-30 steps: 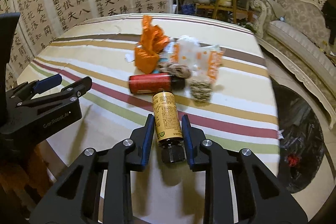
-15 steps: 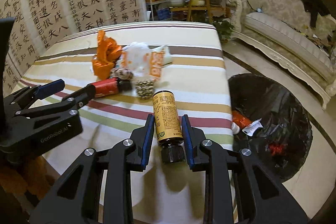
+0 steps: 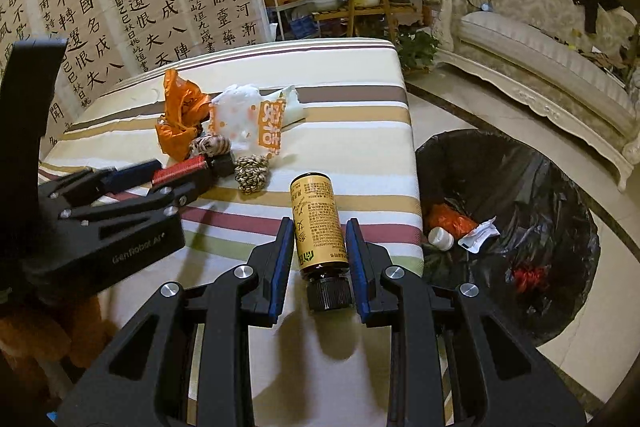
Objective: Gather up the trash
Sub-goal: 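Grasp the gold bottle with the right tool while the left tool grasps the red bottle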
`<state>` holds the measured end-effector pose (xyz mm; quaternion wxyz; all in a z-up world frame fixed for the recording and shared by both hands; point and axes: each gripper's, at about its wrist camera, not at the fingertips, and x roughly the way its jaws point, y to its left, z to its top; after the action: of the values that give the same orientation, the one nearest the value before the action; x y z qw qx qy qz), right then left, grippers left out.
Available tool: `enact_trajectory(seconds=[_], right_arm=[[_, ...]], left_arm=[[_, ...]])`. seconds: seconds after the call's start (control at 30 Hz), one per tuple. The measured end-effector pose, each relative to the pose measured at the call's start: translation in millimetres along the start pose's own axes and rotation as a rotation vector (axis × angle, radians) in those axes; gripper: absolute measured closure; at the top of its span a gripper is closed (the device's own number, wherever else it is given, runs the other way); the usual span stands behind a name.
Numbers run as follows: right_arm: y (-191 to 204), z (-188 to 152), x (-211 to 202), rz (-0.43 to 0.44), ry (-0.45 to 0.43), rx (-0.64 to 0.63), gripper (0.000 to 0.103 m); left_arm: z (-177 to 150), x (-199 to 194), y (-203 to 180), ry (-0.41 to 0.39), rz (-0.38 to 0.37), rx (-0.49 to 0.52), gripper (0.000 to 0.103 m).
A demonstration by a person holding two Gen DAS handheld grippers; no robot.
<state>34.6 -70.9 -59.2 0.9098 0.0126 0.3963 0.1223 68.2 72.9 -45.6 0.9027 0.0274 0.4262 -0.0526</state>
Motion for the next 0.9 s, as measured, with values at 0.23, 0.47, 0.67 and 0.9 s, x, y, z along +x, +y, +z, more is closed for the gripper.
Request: enact_trajectory(seconds=[0.23,0.47,0.67,0.9], right_arm=[[0.0,-0.7,0.7,0.004,0.003,0.002,0.077],[0.5,-1.1,0.8,0.004,0.003,0.002,0.077],[0.7,-1.2,0.6,0.005,0.006,0.002,0.077],[0.6,-1.8,0.8,0.006,0.005,0.002,0.077]], left_arm=[[-10.2,-8.7,-6.7,0.013,-0.031,0.002,0.062],[0.6,-1.7,-7.5,-0.011,-0.012,-0.005,0.048],[-4.0,4.5,-12.0,0.013,-0.023,0.027,0.075],[-8.2,-0.8,-12.8,0.002,-0.023,0.018,0.078]])
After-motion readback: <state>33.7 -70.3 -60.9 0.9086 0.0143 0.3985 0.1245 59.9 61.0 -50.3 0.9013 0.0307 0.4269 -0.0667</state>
